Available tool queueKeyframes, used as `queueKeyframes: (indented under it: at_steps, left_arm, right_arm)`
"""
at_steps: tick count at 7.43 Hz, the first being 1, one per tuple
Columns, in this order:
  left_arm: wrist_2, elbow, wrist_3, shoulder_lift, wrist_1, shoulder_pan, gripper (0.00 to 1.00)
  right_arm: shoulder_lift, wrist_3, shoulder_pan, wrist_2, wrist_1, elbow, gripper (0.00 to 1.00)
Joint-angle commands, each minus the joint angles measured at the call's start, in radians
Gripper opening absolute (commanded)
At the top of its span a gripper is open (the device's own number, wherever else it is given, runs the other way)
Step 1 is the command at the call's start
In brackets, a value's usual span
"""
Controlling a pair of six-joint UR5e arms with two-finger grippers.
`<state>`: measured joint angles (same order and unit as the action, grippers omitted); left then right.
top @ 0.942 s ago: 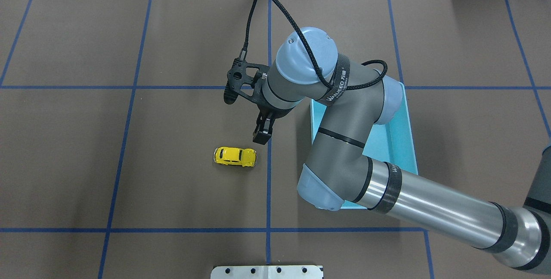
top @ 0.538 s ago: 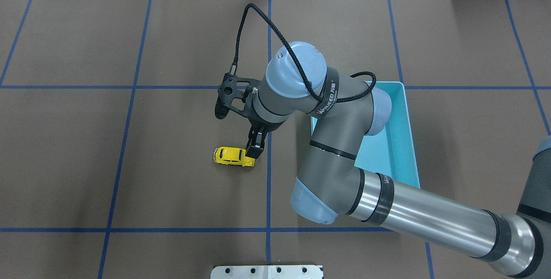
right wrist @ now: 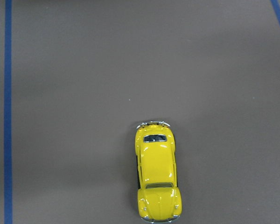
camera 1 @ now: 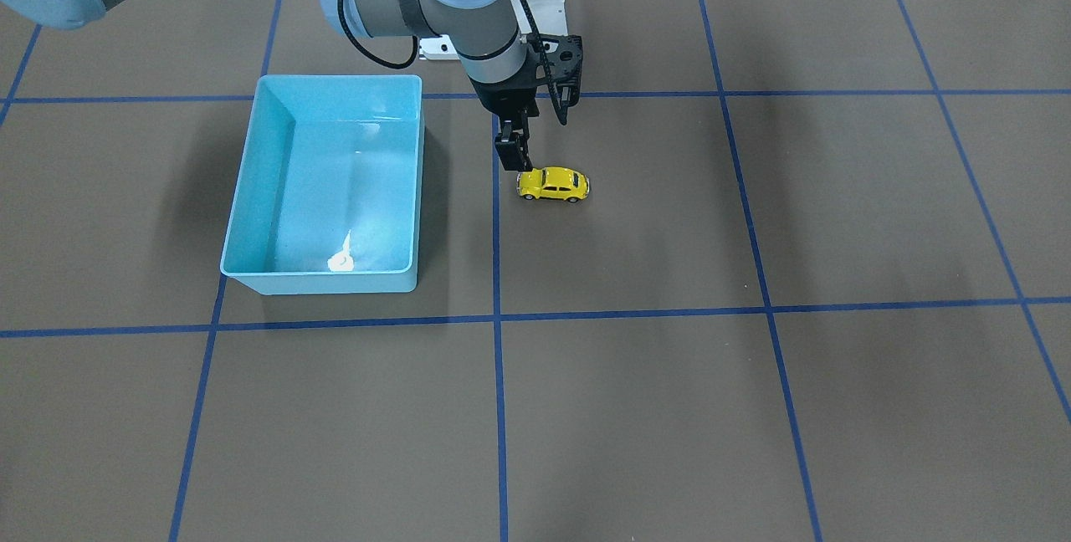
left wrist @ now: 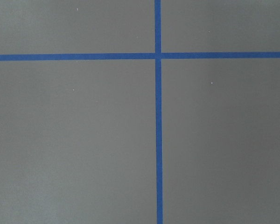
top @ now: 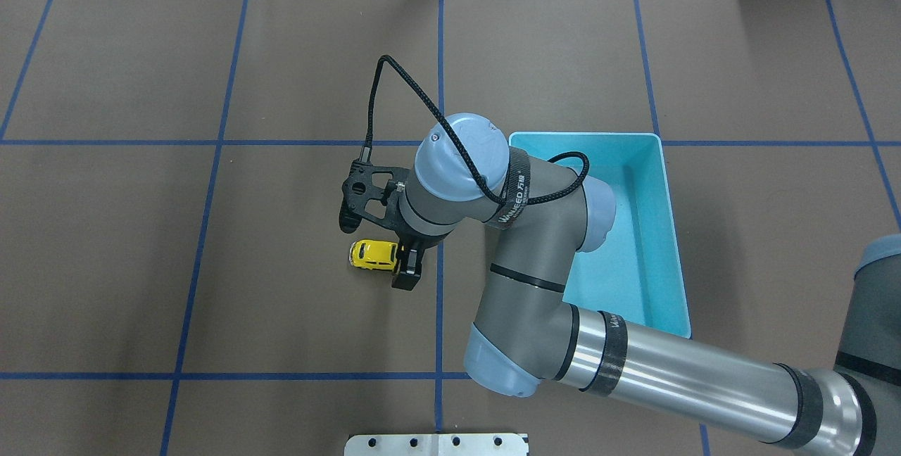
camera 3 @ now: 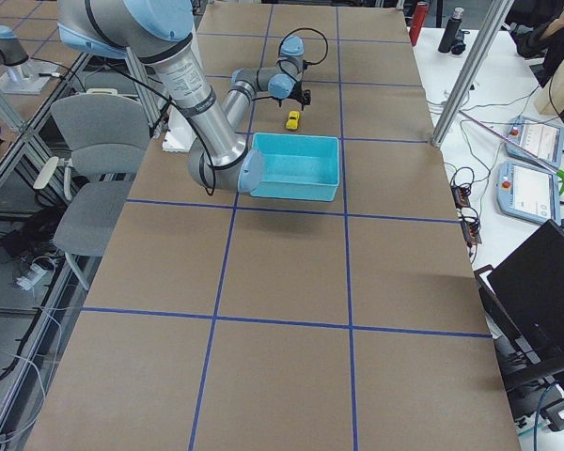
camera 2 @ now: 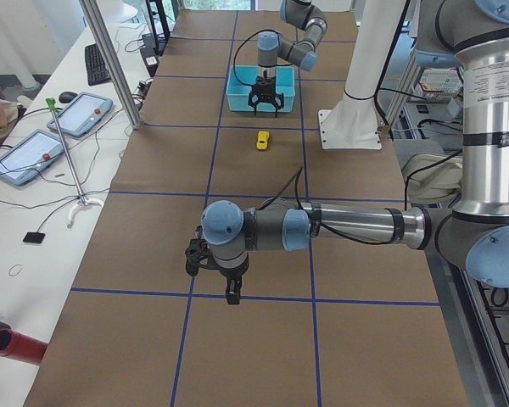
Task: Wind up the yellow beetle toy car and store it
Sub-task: 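Move the right gripper over the yellow car, then lower the right gripper and close it on the yellow car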
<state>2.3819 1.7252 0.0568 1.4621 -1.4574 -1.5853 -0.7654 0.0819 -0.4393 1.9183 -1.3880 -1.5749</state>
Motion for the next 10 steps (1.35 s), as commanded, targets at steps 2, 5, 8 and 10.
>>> queueKeyframes:
  at_steps: [2,5,8,10]
  left_arm:
    - [0.002,-0.019,0.002,0.013,-0.007,0.002,1.0]
    - [0.008,-0.051,0.006,0.023,-0.011,0.002,1.0]
    - [0.007,-0.052,0.002,0.03,-0.009,0.002,1.0]
    - [0.003,-0.052,0.002,0.034,-0.009,0.002,1.0]
  right_arm:
    - [0.077,-0.001,-0.002,-0.035,0.027,0.125,1.0]
    - [0.075,-0.001,0.02,-0.041,0.029,0.144,1.0]
    - [0.073,-0.005,0.039,-0.068,0.142,0.231,1.0]
    - [0.077,-0.005,0.04,-0.068,0.142,0.236,1.0]
